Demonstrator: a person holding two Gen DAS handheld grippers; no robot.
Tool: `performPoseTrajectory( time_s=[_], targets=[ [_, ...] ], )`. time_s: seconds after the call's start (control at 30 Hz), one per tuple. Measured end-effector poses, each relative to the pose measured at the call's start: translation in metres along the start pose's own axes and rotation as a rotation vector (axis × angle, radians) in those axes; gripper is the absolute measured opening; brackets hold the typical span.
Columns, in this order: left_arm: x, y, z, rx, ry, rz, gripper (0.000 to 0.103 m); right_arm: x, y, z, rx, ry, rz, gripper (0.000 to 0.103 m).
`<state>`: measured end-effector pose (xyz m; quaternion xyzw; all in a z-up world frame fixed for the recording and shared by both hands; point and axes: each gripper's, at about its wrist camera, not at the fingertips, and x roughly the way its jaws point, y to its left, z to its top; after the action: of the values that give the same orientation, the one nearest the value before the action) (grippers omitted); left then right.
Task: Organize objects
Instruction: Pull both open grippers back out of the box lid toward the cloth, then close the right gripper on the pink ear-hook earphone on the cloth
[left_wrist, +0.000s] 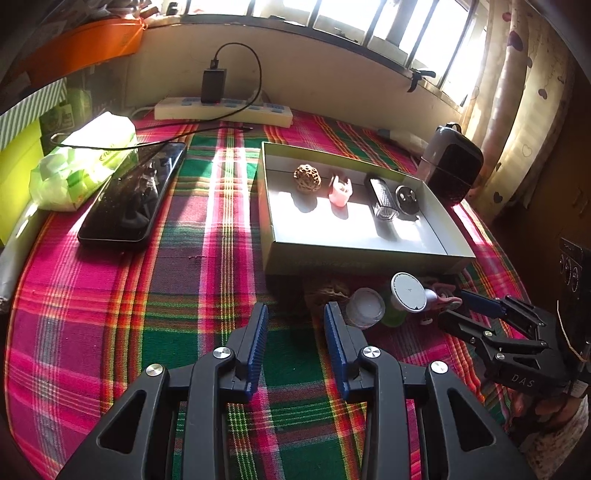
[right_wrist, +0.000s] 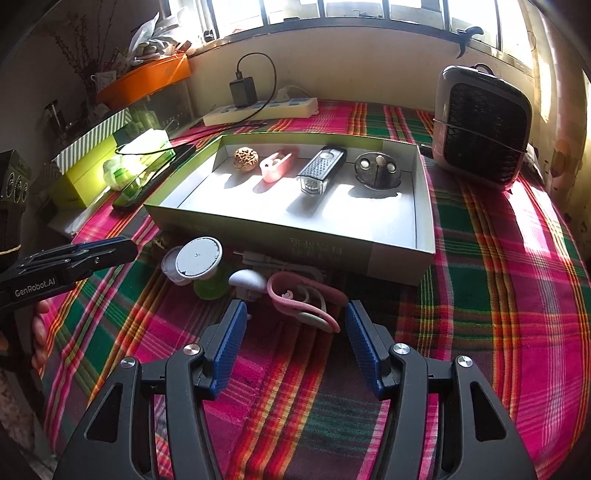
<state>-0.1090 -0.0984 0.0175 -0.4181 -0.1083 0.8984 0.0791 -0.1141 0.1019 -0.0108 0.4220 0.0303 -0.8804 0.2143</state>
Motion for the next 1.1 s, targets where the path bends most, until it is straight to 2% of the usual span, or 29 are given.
performPoseTrajectory(
  time_s=[0.37, 0.7, 0.77, 1.1],
  targets=[
    [0.004, 0.002, 0.001, -0.003, 0.009, -0.002, 0.030, -0.006, 0.020, -0.015, -0.098, 0.033, 0.102, 0.057],
    [0.008, 0.003, 0.004, -0.003, 0.015, -0.025, 0.031, -0.011, -0.005, -0.010, 0.002, 0.006, 0.016, 0.057],
    [0.010, 0.001, 0.005, 0.001, 0.020, -0.043, 0.036, -0.010, -0.005, -0.009, -0.012, 0.000, -0.005, 0.057],
    [0.021, -0.007, 0.012, 0.022, 0.035, -0.056, 0.037, 0.006, 0.000, -0.002, -0.069, 0.028, -0.023, 0.057]
  ],
)
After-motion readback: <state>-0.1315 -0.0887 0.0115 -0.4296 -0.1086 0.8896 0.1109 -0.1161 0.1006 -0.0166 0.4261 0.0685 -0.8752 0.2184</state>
